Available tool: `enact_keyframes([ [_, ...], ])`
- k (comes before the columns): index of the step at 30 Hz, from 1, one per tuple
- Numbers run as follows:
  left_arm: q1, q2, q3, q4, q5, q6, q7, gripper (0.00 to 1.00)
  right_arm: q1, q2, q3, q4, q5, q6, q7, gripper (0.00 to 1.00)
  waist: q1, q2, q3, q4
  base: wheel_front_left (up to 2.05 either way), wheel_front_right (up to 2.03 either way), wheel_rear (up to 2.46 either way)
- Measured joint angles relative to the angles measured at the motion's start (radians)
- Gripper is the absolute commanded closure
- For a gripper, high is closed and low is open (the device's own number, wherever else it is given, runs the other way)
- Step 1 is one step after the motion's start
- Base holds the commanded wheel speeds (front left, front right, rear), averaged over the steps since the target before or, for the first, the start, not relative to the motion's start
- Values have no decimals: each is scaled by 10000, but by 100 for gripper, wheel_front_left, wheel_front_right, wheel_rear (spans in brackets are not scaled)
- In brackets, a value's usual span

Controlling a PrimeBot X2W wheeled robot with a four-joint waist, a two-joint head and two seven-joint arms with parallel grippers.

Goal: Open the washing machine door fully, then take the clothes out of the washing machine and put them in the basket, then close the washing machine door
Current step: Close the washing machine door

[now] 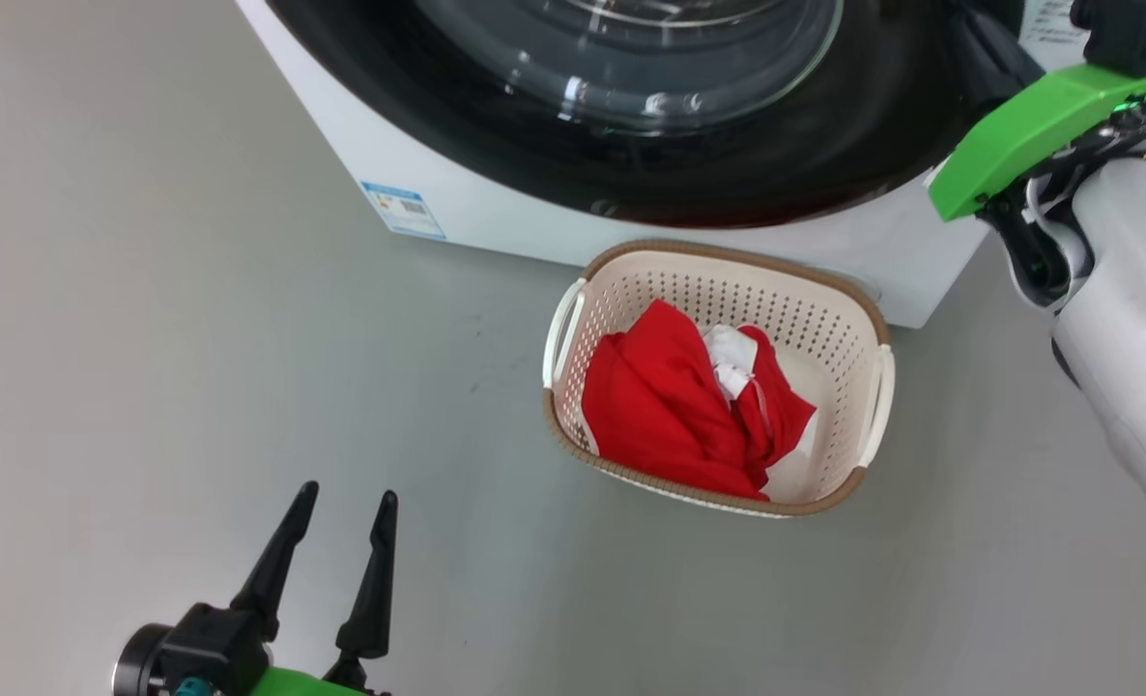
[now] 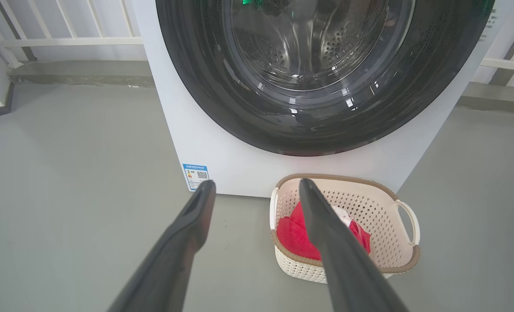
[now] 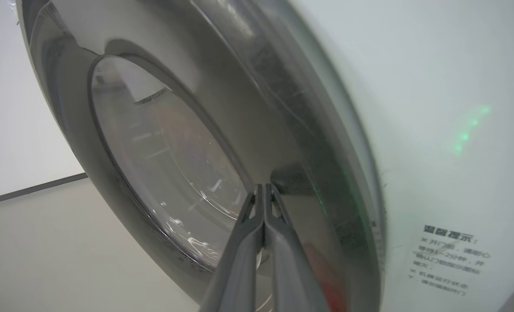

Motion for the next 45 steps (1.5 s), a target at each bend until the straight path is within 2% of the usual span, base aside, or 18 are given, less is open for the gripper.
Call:
enact_keyframes([
  [8,-80,-23,36,12,-19,0,0,0,-187,105,-40,201,-309,71,0,100,0,0,263,36,0,0,0],
  [13,-196,-29,94,-169,-639,0,0,0,-111,454,-109,913,-244,38,0,100,0,0,145,-218,0,0,0],
  [14,-196,-31,153,-213,-930,0,-2,0,-81,472,-105,986,-244,38,0,89,-1,0,109,-290,0,0,0],
  [15,-198,-31,211,-232,-1135,0,0,0,-50,472,-105,980,-242,38,0,66,0,0,74,-369,0,0,0],
  [16,-199,-31,245,-232,-1235,0,0,0,28,477,-171,932,-198,38,0,40,-1,0,36,-455,0,0,0],
  [17,-199,-31,265,-230,-1258,0,0,0,146,481,-295,880,-48,27,0,7,0,0,-4,-543,0,0,0],
  [18,-200,-33,305,-230,-1317,0,0,0,300,474,-449,846,86,23,0,0,0,0,-48,-635,0,0,0],
  [26,-230,-29,362,-370,-1488,0,-2,0,2195,209,-1611,-90,121,-44,0,0,0,0,-503,-1504,0,0,0],
  [31,-219,-23,439,-485,-1467,0,-2,0,3506,146,-2581,-1066,-667,-44,0,0,-1,0,-863,-2121,0,0,0],
  [39,95,71,686,-456,-1386,0,-2,0,5784,389,-3789,-4309,-1964,-44,0,0,0,0,-1543,-3076,0,0,0],
  [42,253,77,711,-395,-1386,0,-2,0,6664,481,-3854,-5379,-2161,-44,-2,0,-1,0,-1876,-3330,0,0,0],
  [45,451,111,729,-324,-1289,0,-2,0,7541,510,-3908,-5944,-2213,-44,0,0,0,0,-2229,-3543,0,0,0],
])
